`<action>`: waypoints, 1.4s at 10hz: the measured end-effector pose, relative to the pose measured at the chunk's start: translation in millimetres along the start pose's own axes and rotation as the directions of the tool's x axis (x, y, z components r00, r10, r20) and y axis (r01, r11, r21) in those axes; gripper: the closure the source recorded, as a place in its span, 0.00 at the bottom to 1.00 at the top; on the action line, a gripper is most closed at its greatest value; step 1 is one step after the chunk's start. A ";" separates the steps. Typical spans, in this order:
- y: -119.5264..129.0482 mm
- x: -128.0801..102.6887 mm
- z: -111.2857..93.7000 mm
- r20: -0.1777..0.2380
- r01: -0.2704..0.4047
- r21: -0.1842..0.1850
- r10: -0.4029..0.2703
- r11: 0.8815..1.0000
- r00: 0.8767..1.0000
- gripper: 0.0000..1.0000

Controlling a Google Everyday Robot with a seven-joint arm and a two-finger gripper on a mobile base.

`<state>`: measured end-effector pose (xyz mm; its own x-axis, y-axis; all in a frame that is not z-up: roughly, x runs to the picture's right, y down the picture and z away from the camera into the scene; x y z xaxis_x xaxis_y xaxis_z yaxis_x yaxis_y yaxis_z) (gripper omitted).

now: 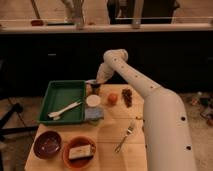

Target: Place towel in metal cup

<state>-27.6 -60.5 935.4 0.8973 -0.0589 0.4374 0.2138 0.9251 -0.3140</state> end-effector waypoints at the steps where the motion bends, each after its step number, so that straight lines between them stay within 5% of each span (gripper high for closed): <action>1: -0.3 1.5 -0.1 0.000 -0.001 0.000 0.001 1.000 1.000 1.00; 8: -5.6 -10.3 5.3 0.014 0.009 -0.002 -0.009 1.000 1.000 0.99; 14: -4.9 -9.8 6.2 0.015 0.008 -0.004 -0.008 1.000 1.000 0.42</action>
<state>-39.9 -62.1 937.9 0.8899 -0.0611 0.4521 0.2226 0.9231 -0.3135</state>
